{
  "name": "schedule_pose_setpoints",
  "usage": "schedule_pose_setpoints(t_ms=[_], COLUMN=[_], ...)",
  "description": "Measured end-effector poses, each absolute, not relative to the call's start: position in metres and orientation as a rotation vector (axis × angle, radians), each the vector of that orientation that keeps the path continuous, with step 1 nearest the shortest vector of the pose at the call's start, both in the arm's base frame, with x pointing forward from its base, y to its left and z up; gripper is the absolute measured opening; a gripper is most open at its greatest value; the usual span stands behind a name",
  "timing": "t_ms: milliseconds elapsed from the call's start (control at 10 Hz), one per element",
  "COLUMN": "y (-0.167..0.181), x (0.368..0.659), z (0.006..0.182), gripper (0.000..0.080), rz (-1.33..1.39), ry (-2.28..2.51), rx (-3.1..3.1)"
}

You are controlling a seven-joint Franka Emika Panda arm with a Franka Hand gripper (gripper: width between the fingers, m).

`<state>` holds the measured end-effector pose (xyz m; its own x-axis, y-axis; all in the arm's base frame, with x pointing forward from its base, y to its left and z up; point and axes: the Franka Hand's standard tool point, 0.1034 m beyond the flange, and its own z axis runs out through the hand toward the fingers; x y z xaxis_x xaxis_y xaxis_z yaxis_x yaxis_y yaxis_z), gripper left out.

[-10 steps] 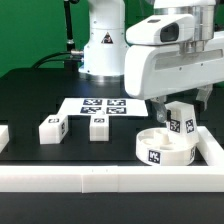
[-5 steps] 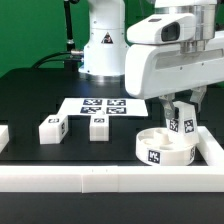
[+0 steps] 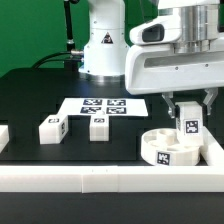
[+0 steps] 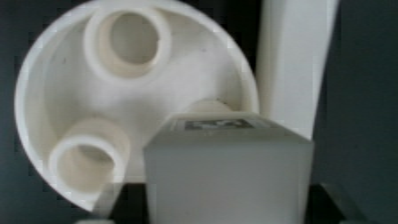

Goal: Assemble stool

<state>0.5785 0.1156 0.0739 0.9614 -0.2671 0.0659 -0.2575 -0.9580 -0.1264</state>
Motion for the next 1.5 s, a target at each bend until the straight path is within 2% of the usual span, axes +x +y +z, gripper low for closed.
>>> schedule_pose_setpoints(t_ms=[400,900,1500], y=[0.120,0.123,0.130], x=[0.580,0.580,0.583], z=[0.073,0.074,0.074], gripper=[0.0337,0.0337,0.0337], rz=[-0.078,-0.018,0.049], ry=[1.201,1.714,2.401], rx=[-2.738,-2.415,-1.560])
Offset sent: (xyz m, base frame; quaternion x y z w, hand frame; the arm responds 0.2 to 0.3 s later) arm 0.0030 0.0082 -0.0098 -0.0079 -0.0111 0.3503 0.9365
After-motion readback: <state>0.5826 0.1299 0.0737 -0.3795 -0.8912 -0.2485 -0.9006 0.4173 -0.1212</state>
